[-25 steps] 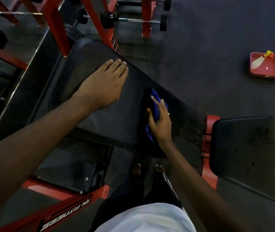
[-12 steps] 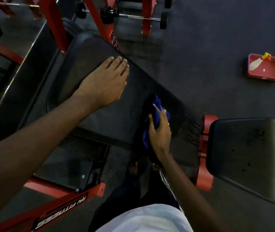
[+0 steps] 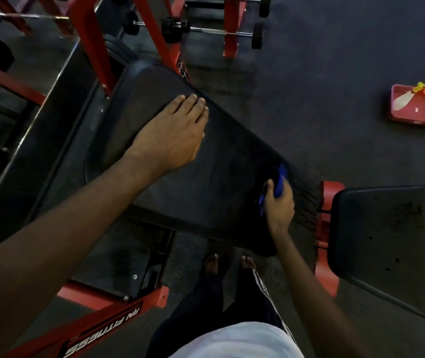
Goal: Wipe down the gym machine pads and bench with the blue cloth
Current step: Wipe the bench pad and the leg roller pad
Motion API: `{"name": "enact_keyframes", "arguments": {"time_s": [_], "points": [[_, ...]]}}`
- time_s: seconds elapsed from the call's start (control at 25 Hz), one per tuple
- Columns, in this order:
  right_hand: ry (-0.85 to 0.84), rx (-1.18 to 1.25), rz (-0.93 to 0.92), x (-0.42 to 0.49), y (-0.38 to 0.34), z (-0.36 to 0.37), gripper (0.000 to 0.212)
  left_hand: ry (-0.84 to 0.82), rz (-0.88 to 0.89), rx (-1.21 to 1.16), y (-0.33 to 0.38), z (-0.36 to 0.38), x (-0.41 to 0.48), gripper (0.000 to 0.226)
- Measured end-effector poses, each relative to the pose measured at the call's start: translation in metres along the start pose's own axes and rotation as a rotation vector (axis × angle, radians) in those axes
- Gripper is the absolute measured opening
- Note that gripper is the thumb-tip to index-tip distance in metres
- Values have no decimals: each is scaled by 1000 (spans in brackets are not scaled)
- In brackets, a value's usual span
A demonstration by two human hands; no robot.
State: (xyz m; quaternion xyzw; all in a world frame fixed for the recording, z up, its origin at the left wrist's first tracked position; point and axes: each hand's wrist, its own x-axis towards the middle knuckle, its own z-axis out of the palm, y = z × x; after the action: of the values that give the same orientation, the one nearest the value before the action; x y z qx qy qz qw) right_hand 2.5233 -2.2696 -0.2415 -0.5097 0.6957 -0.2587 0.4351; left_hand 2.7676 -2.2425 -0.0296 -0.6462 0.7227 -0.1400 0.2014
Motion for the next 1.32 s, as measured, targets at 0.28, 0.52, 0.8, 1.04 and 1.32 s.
{"name": "enact_keyframes", "arguments": {"time_s": [0.28, 0.52, 0.8, 1.04, 1.32], "points": [[-146, -5, -556, -32, -49, 17, 46, -18, 20, -44, 13, 1, 9, 58], [-84, -42, -206, 79, -49, 12, 41, -31, 42, 6, 13, 1, 9, 63], [-218, -24, -512, 56, -71, 28, 37, -32, 40, 15, 14, 3, 11, 64], [-105, -129, -173, 99, -46, 16, 41, -30, 34, 17, 18, 5, 13, 62], [-121, -38, -364, -37, 43, -8, 50, -4, 27, 30, 20, 10, 15, 64]]}}
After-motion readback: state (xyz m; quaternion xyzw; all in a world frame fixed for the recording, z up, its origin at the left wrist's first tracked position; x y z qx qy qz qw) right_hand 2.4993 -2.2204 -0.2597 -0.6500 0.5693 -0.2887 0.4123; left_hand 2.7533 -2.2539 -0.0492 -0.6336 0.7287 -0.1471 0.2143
